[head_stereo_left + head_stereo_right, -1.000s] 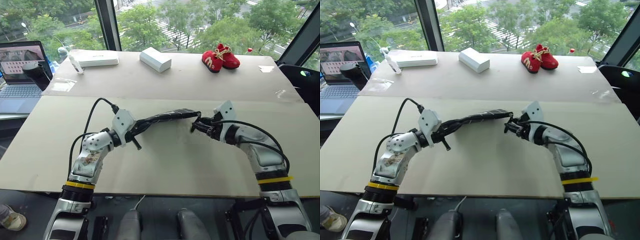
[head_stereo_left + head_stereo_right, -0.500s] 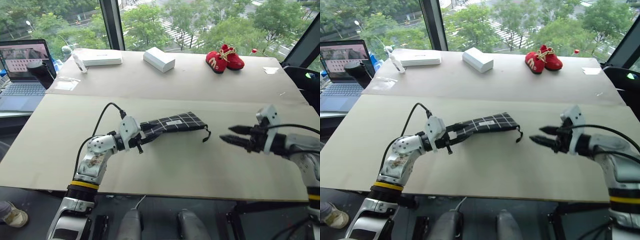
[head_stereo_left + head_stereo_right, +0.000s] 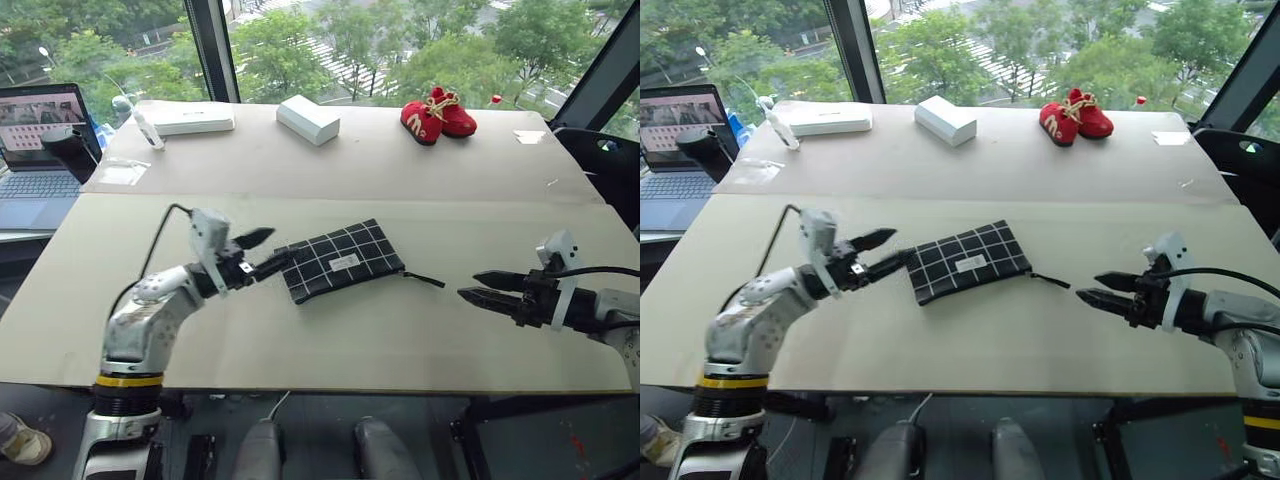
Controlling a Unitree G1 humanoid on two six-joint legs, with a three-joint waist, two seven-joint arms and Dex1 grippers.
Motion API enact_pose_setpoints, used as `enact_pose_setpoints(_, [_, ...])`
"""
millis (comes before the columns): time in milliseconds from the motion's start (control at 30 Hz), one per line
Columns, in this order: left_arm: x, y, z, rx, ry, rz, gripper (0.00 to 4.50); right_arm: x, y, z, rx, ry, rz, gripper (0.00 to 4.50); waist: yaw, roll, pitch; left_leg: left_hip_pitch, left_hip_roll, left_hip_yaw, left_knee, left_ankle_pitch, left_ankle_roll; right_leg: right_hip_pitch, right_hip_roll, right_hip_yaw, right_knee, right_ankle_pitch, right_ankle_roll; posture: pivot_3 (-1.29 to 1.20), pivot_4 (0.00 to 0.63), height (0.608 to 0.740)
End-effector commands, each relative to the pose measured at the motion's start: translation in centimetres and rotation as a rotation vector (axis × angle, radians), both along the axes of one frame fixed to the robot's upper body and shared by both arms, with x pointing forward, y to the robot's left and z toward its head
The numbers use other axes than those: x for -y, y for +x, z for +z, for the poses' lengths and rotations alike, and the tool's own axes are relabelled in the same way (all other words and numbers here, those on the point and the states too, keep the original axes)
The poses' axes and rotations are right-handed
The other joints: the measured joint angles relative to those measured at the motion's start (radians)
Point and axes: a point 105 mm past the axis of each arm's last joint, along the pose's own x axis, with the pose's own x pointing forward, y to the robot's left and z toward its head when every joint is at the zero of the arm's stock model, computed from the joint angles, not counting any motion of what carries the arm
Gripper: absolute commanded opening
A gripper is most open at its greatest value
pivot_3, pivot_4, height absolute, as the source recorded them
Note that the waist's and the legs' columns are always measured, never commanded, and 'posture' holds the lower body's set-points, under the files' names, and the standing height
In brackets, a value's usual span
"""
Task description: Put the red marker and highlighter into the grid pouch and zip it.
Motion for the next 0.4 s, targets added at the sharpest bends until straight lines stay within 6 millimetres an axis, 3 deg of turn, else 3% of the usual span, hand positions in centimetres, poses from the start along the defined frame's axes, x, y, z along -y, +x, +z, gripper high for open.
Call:
enact_pose_setpoints(33, [-4.4, -1.0, 0.4, -0.001, -0.002, 0.159, 3.91, 1.1, 0.8, 1.4, 0.068, -0.019, -0.029, 3.29, 0.000, 0.000, 0.000, 0.000, 0.000, 0.000, 0.000, 0.000, 0.000, 0.000, 0.000, 0.000, 0.000, 0.000, 0.000, 0.00, 0.150, 0.729])
enact_pose_setpoints(233, [-7.1, -2.5, -1.4, -0.061, -0.027, 0.303, 3.91, 1.1, 1.5, 1.1, 0.074, 0.014, -0.050, 3.29, 0.009, 0.000, 0.000, 0.000, 0.000, 0.000, 0.000, 0.000, 0.000, 0.000, 0.000, 0.000, 0.000, 0.000, 0.000, 0.00, 0.150, 0.729])
enact_pose_setpoints(400, [-6.6, -3.0, -2.6, -0.081, -0.020, 0.323, 3.91, 0.2, 2.1, 0.2, 0.060, 0.032, -0.041, 3.29, 0.013, 0.000, 0.000, 0.000, 0.000, 0.000, 0.000, 0.000, 0.000, 0.001, 0.000, 0.000, 0.000, 0.000, 0.000, 0.00, 0.150, 0.729])
